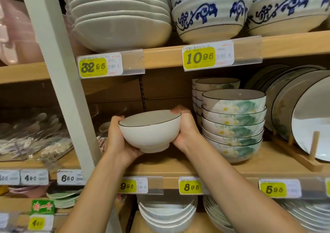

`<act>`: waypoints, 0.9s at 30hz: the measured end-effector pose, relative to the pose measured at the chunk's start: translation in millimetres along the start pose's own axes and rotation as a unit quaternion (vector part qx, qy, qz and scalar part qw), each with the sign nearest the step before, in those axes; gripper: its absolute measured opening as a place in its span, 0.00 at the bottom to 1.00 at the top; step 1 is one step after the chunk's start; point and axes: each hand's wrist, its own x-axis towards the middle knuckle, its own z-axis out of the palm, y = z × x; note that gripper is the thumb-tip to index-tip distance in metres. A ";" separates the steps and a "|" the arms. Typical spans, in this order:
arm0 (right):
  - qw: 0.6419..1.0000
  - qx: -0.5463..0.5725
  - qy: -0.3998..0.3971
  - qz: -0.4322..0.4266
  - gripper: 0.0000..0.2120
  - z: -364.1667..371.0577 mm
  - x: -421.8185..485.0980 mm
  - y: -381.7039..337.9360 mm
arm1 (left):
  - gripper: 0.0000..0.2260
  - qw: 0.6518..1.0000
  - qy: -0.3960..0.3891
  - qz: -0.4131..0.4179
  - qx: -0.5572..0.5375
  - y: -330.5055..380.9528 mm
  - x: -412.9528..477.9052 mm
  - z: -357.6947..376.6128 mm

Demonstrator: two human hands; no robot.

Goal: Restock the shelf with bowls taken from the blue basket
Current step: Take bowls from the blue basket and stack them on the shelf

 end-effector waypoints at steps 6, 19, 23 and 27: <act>0.976 -0.045 0.157 -0.142 0.07 14.3 -10.0 12.9 | 0.35 0.976 0.051 0.204 0.051 -41.8 -16.3 25.2; 0.991 -0.057 0.083 -0.083 0.13 -7.1 -11.4 10.1 | 0.16 0.996 0.015 0.092 -0.012 -0.1 14.7 7.5; 0.973 -0.033 0.168 -0.155 0.10 -4.0 -6.6 25.9 | 0.11 0.994 0.070 0.088 -0.017 -11.5 23.7 8.5; 0.961 -0.044 0.216 -0.166 0.09 -0.8 5.7 36.7 | 0.10 0.987 0.100 0.124 0.002 -28.4 32.5 12.4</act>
